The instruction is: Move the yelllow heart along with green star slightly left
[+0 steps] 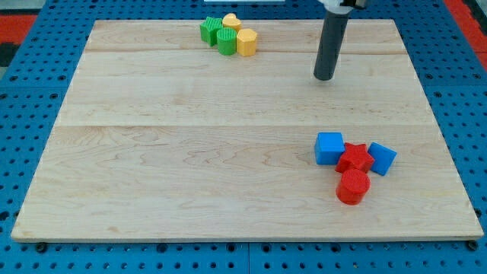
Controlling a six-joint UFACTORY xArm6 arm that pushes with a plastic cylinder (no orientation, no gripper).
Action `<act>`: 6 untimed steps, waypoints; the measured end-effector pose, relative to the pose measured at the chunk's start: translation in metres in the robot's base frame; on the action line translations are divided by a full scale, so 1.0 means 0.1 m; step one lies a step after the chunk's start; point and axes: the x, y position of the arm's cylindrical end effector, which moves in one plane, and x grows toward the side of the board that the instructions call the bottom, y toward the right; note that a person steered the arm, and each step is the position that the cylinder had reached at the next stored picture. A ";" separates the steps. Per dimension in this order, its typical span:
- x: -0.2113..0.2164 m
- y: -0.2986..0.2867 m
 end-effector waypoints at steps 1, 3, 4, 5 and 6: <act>-0.19 -0.03; -1.17 -0.28; -1.37 -0.83; -1.37 -1.32; -1.33 -1.66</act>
